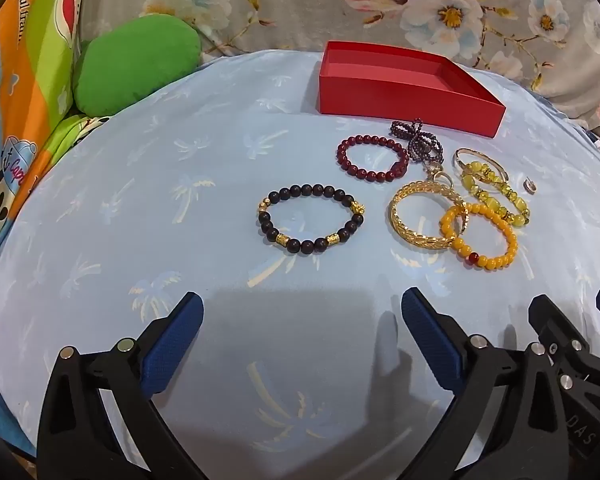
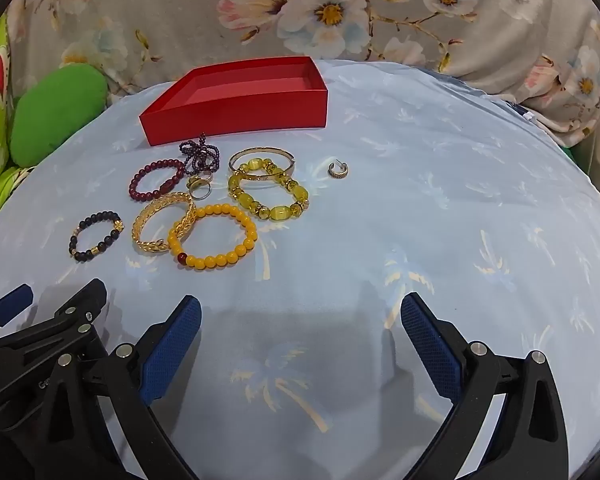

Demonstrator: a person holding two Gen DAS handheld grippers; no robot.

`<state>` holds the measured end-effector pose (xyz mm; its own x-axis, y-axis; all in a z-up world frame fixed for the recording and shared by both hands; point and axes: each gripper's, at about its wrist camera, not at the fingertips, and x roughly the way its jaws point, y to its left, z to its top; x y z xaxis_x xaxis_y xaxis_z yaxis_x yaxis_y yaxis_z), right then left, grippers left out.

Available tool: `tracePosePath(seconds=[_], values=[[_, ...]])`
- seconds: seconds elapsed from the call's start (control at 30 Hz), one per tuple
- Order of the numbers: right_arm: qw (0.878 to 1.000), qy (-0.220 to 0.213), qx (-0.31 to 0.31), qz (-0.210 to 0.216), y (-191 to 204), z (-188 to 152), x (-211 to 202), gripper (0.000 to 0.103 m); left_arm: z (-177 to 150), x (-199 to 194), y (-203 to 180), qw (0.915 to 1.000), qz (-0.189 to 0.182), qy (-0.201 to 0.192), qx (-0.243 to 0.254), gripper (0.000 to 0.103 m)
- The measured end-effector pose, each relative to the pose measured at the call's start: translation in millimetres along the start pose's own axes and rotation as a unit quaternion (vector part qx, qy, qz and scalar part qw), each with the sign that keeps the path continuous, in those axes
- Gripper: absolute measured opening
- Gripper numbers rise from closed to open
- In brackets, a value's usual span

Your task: Organize jewelry

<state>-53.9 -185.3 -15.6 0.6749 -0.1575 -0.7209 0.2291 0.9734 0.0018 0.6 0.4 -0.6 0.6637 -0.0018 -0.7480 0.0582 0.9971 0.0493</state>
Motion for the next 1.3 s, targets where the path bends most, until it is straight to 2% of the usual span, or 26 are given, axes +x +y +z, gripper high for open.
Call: tracePosePath(seconds=[0.23,0.27,1.3], values=[[1.0,0.0,-0.004,-0.009,6.6,-1.0,3.5,0.097,0.0,-2.8,-2.7,1.0,-0.002,-0.005,0.003,0.095],[1.0,-0.004,-0.002,0.001,1.0,-1.4,-4.0,0.097,1.2,-2.2,0.1,1.0,-0.003,-0.005,0.001,0.095],[1.0,-0.02,-0.003,0.007,1.6,-4.1,-9.4,0.097,-0.7,-6.8,2.1,0.9996,-0.021,-0.019,-0.007,0.095]])
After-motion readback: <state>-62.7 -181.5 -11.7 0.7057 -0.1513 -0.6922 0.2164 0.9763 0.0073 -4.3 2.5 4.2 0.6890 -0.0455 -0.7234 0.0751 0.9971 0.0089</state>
